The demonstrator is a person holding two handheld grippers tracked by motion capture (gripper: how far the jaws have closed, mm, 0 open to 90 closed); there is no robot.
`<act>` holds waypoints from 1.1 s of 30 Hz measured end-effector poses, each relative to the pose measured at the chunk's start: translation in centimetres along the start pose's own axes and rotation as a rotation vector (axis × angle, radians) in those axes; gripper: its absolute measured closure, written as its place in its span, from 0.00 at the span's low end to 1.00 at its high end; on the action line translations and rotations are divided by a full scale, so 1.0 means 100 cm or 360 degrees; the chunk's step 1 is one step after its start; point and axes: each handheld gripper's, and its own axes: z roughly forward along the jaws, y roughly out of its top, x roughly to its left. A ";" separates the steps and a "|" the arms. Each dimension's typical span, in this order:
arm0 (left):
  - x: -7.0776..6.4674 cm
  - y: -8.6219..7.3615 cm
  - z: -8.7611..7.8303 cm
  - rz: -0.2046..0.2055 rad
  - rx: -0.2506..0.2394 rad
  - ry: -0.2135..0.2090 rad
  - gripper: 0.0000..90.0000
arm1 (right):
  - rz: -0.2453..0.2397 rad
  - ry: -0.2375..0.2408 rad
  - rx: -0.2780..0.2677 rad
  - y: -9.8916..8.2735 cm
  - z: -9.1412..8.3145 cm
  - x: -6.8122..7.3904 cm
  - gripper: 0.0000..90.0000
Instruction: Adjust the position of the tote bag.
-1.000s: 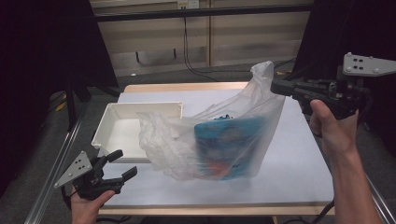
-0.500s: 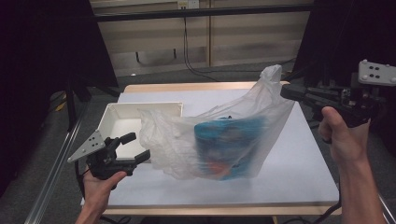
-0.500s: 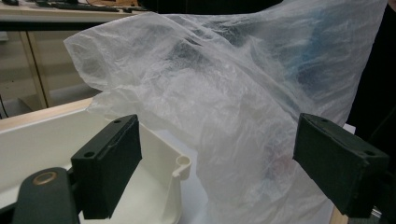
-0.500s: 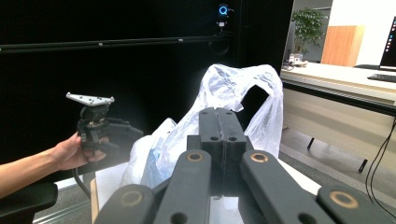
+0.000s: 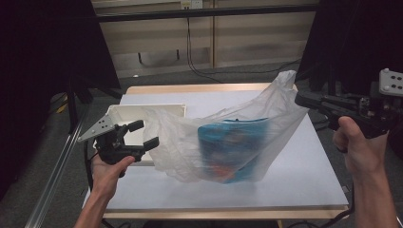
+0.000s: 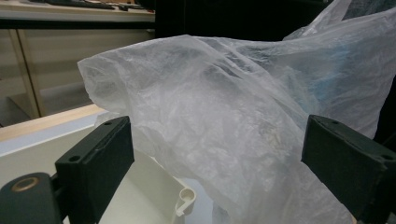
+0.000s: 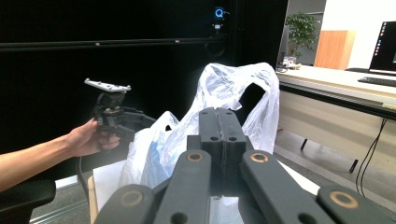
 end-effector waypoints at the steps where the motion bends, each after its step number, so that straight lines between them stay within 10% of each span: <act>1: -0.001 0.001 0.002 -0.0021 -0.0004 -0.0014 0.09 | 0.0005 -0.0001 0.0002 0.000 -0.001 0.001 1.00; 11: -0.006 0.010 0.027 0.0007 0.0044 -0.0101 0.10 | -0.0002 -0.0021 -0.0016 -0.004 -0.010 0.002 1.00; 22: -0.013 0.017 0.023 0.0120 0.0009 -0.0143 0.92 | -0.0007 -0.0040 -0.0003 -0.005 -0.013 0.003 1.00; 33: -0.039 0.044 0.007 0.0247 -0.0092 -0.0235 0.99 | 0.0023 -0.0127 0.0003 -0.011 -0.020 -0.007 1.00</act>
